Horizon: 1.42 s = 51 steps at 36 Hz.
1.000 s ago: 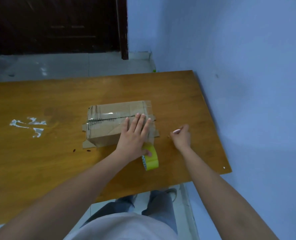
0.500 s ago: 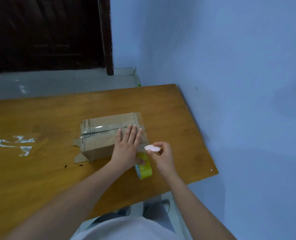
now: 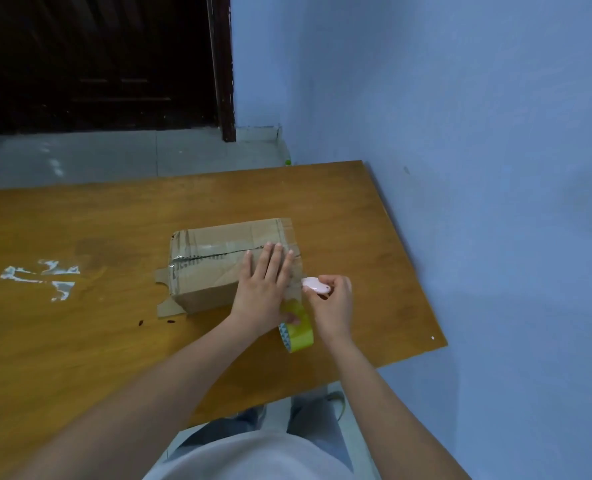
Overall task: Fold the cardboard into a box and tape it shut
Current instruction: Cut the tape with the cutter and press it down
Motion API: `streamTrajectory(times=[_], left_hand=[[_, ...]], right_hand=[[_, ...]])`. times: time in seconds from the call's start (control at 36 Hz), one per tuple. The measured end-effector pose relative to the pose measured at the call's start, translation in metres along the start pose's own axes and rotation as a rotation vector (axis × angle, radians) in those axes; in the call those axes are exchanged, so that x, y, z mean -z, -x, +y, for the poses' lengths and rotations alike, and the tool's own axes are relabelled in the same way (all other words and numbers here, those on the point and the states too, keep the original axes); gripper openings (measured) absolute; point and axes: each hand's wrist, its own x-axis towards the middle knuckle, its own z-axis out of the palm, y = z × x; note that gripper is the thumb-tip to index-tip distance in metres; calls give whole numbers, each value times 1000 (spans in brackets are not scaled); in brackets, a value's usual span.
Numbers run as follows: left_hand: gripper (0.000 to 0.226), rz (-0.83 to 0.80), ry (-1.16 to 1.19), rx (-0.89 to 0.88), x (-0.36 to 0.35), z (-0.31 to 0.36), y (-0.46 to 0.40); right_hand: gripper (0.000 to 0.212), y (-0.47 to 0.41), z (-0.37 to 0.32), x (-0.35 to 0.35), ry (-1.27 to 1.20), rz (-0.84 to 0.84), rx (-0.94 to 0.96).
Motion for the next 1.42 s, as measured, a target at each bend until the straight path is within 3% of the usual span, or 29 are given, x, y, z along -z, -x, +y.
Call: streamTrajectory(times=[0.25,0.53,0.64,0.75,0.92,1.0,1.14,1.19,1.42], left_hand=[[129,-2,3,2,3,1,0],[129,-8,2,-4,2,0,1],[129,-1,1,-5,0,0,1],[128,-2,25,-11,1,0,1],[128,13,27,-29,1,-1,2],[117,27,42,-53,-1,-5,3],[78,125,219,-23,1,-9,2],[66,163,273,0,3,-9,0],[40,348,332,102,4,-1,-6]], right_hand=[[24,-17,37,2,136,32,-184],[24,-25,69,-2,614,-60,-143],[29,-21,54,-2,352,-87,-50],[30,-13,37,-2,-7,-291,17],[19,-7,27,-9,-294,-452,-178],[14,-5,28,-12,-272,-457,-199],[26,-2,29,-13,-219,-405,-205],[20,-1,30,-15,-215,-397,-203],[13,9,27,-19,-214,-314,-191]])
